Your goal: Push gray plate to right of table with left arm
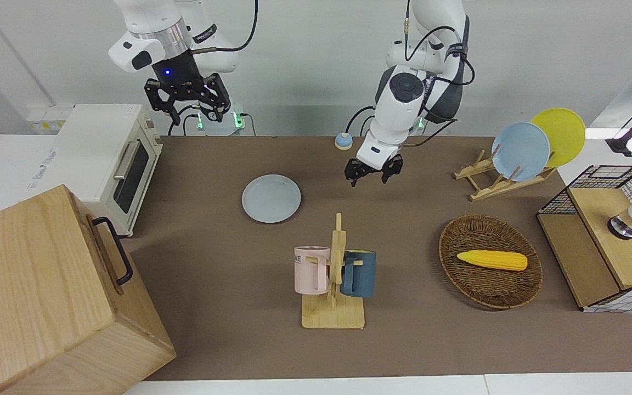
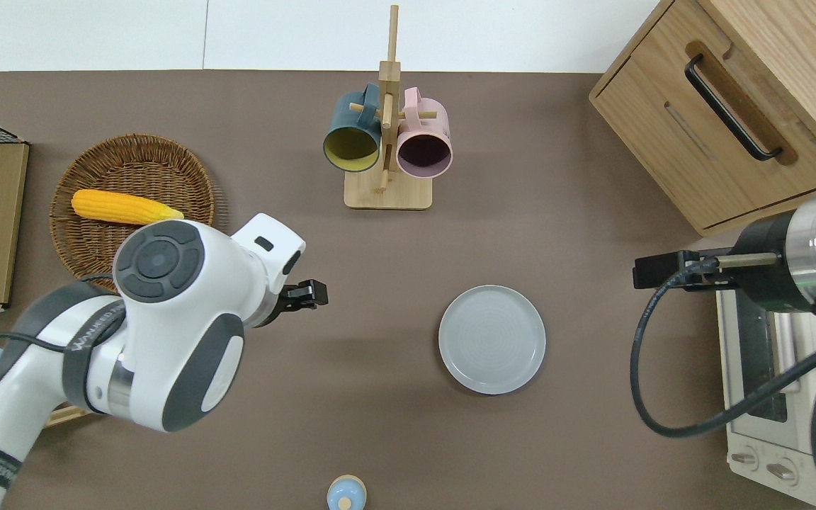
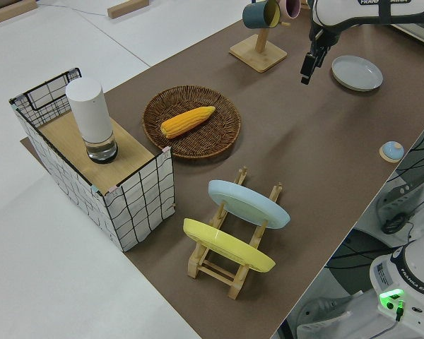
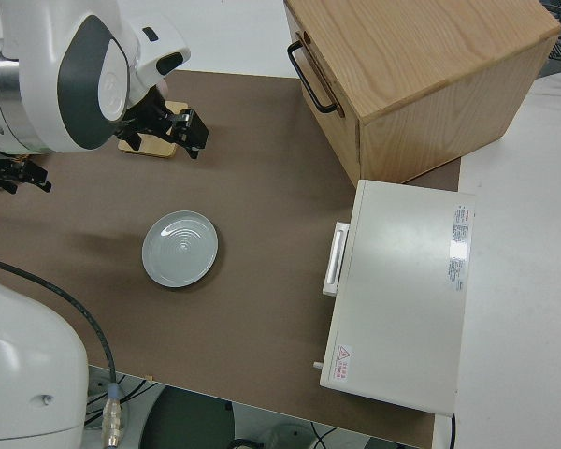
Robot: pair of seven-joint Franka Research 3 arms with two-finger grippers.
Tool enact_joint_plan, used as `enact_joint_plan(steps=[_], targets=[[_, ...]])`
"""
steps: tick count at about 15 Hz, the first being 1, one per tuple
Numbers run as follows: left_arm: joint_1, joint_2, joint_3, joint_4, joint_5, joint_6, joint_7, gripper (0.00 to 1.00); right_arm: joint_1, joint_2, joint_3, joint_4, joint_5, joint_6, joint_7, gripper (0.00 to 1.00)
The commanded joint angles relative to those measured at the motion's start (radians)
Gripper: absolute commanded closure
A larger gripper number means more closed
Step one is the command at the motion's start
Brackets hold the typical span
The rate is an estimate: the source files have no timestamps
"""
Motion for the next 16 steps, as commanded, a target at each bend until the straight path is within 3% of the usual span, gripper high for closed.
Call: enact_joint_plan(steps=[1,8,16], targets=[[0.064,-0.052,-0.009,-0.011,0.019,-0.030,0.035,0.01,-0.006,0.006,0.004,0.014,0.016,-0.005,0.002,0.005],[0.194,-0.121,-0.007,0.036,0.021,-0.111,0.158,0.01,-0.006,0.006,0.004,0.014,0.016,-0.005,0.002,0.005],[0.198,-0.123,0.065,0.110,0.022,-0.199,0.196,0.01,-0.006,0.006,0.004,0.014,0.016,-0.005,0.002,0.005]])
